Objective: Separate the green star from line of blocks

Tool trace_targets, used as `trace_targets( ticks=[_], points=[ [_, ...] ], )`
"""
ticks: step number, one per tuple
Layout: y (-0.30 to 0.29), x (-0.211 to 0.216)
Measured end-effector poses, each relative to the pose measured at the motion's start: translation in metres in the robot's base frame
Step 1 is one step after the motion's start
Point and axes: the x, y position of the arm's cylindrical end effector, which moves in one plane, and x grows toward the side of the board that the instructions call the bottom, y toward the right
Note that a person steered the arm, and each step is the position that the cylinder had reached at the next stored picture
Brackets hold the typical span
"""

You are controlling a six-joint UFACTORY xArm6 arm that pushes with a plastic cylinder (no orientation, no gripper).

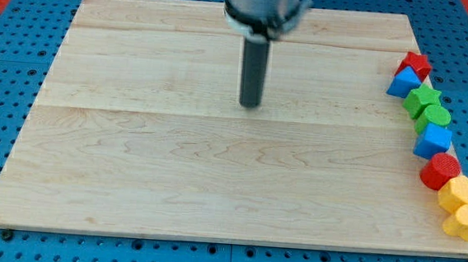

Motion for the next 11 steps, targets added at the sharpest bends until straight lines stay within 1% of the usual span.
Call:
trace_targets(
  ticks=[1, 2, 3, 4, 6, 11],
  points=[
    [0.032, -0.082],
    [0.128, -0.113],
    [0.238, -0.135],
    [0.247, -0.141],
    [0.338, -0.143],
    [0.337, -0.123]
  ],
)
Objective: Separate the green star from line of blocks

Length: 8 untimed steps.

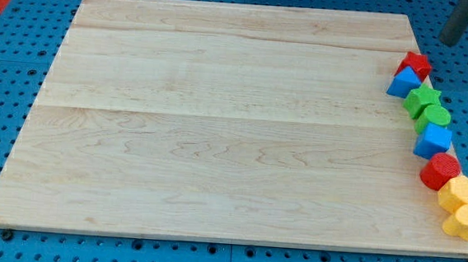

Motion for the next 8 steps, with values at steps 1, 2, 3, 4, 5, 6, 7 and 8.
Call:
trace_targets(
  ticks=[1, 2, 3, 4, 5, 6, 7, 8],
  points=[
    [0.000, 0.084],
    [0.000, 0.107],
    [0.000, 0.119],
    [-0.001, 0.159],
    [-0.001, 0.157],
    [-0.015, 0.143],
    [-0.048, 0.134],
    [-0.096, 0.134]
  ],
)
